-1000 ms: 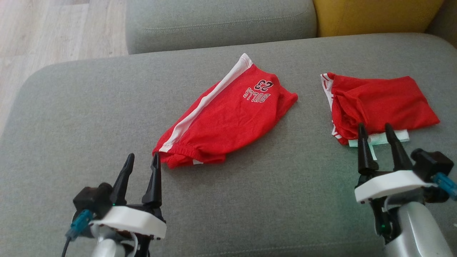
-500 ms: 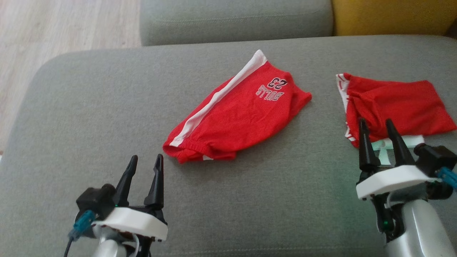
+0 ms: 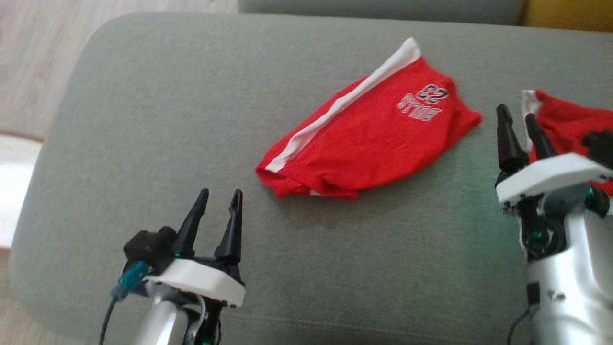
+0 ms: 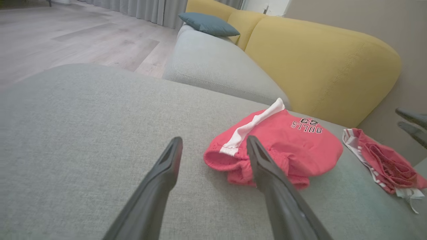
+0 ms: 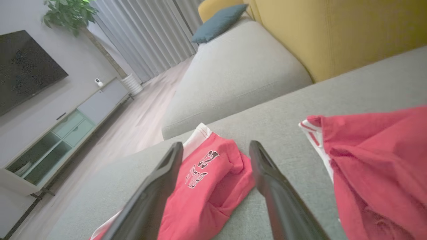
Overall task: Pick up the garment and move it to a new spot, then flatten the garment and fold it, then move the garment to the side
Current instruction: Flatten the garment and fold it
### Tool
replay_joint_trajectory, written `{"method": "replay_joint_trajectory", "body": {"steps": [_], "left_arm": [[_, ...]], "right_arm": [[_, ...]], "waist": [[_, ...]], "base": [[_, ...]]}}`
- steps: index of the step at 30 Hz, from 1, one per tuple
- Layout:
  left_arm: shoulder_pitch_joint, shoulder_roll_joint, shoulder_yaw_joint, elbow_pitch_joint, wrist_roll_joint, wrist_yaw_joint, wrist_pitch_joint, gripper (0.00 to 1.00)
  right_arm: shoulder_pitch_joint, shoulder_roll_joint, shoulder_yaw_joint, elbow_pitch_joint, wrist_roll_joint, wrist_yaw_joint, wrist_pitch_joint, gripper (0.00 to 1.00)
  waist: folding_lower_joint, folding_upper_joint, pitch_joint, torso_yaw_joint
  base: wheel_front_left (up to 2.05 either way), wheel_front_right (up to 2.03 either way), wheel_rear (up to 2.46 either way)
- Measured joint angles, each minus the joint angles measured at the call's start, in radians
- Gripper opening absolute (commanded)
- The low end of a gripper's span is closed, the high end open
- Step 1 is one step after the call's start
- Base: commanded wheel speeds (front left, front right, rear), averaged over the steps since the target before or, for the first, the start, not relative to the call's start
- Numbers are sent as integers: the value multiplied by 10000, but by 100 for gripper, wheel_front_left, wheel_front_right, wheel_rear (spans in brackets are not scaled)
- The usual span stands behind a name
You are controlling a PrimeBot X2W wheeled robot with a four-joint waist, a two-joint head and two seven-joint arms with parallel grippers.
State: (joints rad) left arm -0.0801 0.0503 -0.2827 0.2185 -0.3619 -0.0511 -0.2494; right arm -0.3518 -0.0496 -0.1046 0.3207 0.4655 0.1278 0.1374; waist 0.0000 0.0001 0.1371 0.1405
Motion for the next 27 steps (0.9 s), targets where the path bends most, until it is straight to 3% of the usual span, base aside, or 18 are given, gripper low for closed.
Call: {"method": "replay_joint_trajectory", "body": {"steps": [5, 14, 20, 27], "left_arm": [[-211, -17, -351, 59, -138, 69, 0, 100], [-340, -21, -648, 117, -330, 224, 0, 100], [-340, -21, -888, 117, -391, 337, 0, 100], [-368, -21, -999, 132, -477, 347, 0, 100]], "right_arm": [[-1106, 0, -786, 1607, 71, -2, 732, 100], [-2666, -10, -3166, 5085, -1210, -2, 1112, 100], [-3869, -44, -3685, 6855, -871, -2, 980, 100], [-4609, -174, -4257, 7984, -796, -2, 424, 100]], "waist": [[0, 0, 382, 593], [0, 0, 713, 1472], [0, 0, 793, 1673], [0, 0, 913, 1735]], "base": [[0, 0, 0], [0, 0, 0], [0, 0, 0], [0, 0, 0]]}}
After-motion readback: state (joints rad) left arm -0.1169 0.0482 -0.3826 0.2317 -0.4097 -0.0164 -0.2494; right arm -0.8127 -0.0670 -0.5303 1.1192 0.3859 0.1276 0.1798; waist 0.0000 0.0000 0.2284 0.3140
